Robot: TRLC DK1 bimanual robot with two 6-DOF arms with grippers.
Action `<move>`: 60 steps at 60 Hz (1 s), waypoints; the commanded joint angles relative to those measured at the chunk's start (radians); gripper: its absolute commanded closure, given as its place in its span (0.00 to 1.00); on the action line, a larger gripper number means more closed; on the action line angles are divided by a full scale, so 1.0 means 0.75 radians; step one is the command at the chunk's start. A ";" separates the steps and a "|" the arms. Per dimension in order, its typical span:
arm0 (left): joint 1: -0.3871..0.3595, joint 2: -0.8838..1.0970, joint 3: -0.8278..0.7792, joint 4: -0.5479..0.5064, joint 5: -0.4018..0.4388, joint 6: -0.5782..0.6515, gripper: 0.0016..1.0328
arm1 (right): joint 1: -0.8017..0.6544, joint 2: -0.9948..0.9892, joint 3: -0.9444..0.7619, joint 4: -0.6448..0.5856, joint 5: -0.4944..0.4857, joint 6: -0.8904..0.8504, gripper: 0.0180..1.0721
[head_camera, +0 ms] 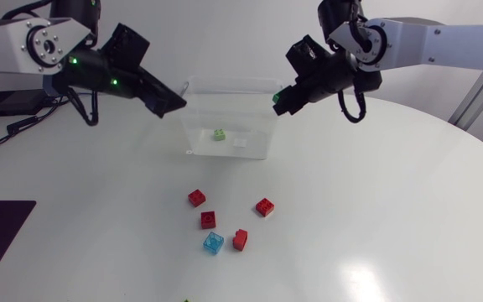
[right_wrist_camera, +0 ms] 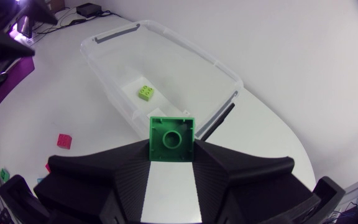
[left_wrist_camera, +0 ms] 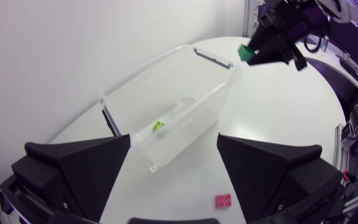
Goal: Place the duplo bricks in the container
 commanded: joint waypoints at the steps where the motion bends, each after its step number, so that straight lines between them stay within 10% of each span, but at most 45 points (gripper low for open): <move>1: -0.024 -0.056 -0.153 -0.032 0.020 0.074 0.05 | 0.006 0.079 0.066 -0.023 -0.002 0.024 0.73; 27: -0.124 -0.046 -0.507 0.005 0.018 0.201 0.05 | 0.037 0.292 0.299 -0.021 -0.002 0.028 0.71; 31: -0.145 -0.018 -0.513 0.013 0.012 0.203 0.05 | 0.037 0.319 0.319 -0.021 0.013 0.028 0.52; 36: -0.163 0.025 -0.509 0.023 -0.005 0.203 0.05 | 0.039 0.329 0.330 -0.023 0.035 0.028 0.03; 60: -0.196 0.275 -0.398 0.113 -0.088 0.184 0.07 | 0.057 0.012 0.080 -0.032 0.039 0.010 0.04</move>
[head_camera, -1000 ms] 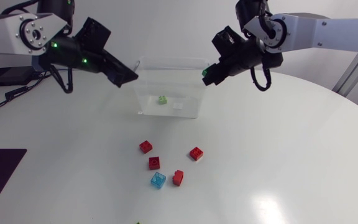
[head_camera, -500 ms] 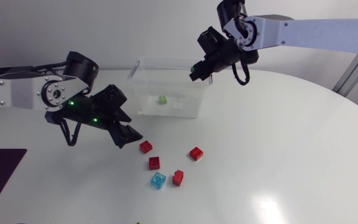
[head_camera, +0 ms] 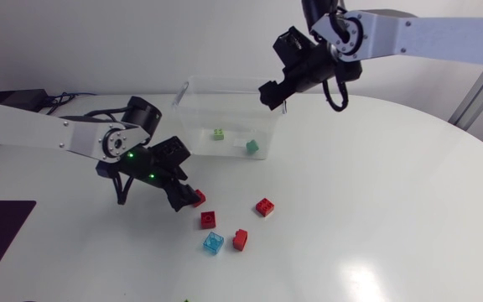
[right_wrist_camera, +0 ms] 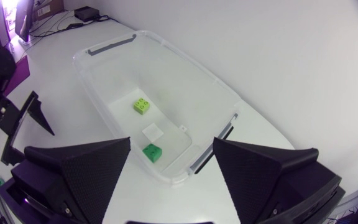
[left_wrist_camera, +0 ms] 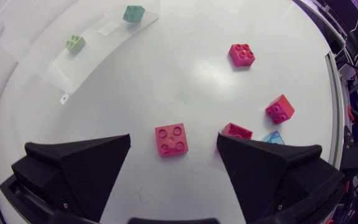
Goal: Place the duplo bricks in the container
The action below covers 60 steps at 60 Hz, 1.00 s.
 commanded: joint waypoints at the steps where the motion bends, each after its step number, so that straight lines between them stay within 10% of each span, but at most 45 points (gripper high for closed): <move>1: -0.023 0.070 0.050 0.009 -0.012 0.006 0.07 | 0.028 -0.123 -0.121 -0.018 0.008 0.009 0.04; 20: -0.058 0.162 0.085 0.041 -0.077 -0.007 0.20 | 0.126 -0.395 -0.520 -0.022 0.014 0.001 0.04; 33: -0.064 0.227 0.093 0.076 -0.157 -0.021 0.62 | 0.208 -0.468 -0.763 0.011 0.041 0.013 0.04; 60: -0.084 0.099 0.061 0.066 -0.188 -0.015 0.72 | 0.218 -0.337 -0.902 0.101 0.051 0.073 0.05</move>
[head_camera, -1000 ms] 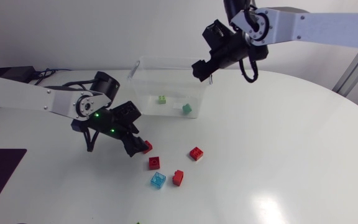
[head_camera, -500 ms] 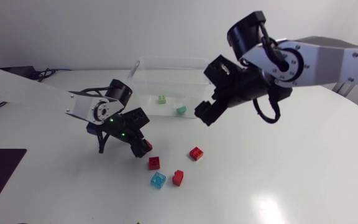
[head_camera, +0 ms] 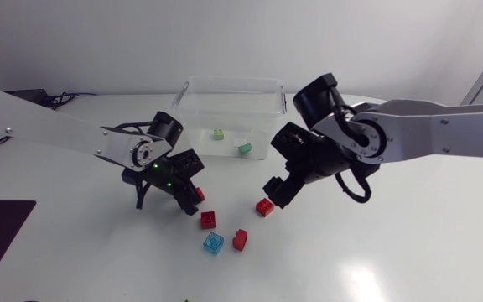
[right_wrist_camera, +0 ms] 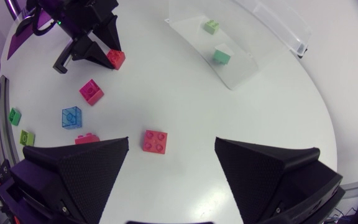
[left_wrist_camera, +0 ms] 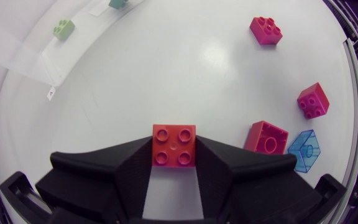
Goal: Place the duplo bricks in the container
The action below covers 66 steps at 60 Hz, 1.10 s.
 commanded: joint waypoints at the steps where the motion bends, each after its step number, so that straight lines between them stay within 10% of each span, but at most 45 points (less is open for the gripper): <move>1: -0.008 -0.105 -0.001 -0.010 -0.009 -0.011 0.72 | 0.008 0.071 -0.036 0.013 0.014 0.046 0.05; 53: 0.117 -0.291 0.525 -0.006 0.049 -0.222 0.70 | 0.102 0.423 0.079 0.062 0.112 0.109 0.14; 66: 0.117 -0.076 0.686 0.020 0.049 -0.248 0.69 | 0.121 0.474 0.128 0.054 0.120 0.109 0.43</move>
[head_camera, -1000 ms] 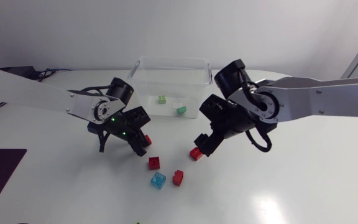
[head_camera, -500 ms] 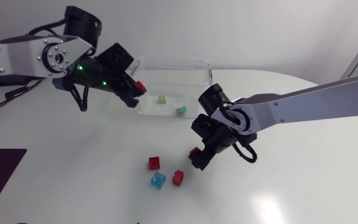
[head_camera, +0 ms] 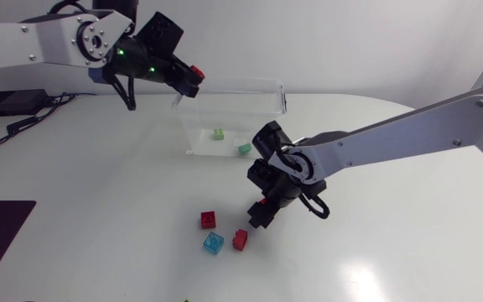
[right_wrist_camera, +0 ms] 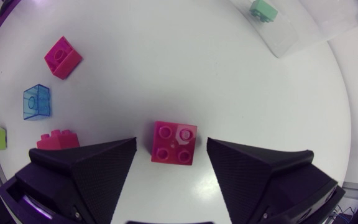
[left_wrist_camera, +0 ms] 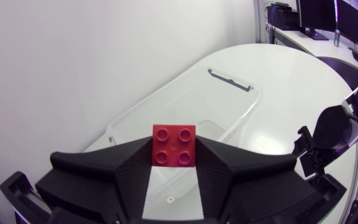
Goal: Place the duplo bricks in the container
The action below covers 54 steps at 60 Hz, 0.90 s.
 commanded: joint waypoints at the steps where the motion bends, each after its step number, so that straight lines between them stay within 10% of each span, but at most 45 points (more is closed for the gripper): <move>1: 0.009 0.121 0.077 0.012 0.008 -0.042 0.69 | 0.018 0.044 0.035 0.005 0.013 0.029 0.47; 8: 0.019 0.205 0.147 0.014 0.008 -0.069 0.68 | 0.018 0.052 0.039 -0.003 0.013 0.029 0.70; 15: 0.029 0.275 0.212 0.022 0.008 -0.093 0.66 | 0.016 0.046 0.021 -0.011 0.017 0.029 0.72; 29: 0.036 0.299 0.255 0.018 0.008 -0.116 0.07 | 0.010 -0.113 -0.067 -0.038 0.033 0.025 0.73; 54: 0.031 -0.094 -0.017 -0.147 0.041 -0.034 0.05 | -0.057 -0.443 -0.020 -0.161 0.041 0.020 0.73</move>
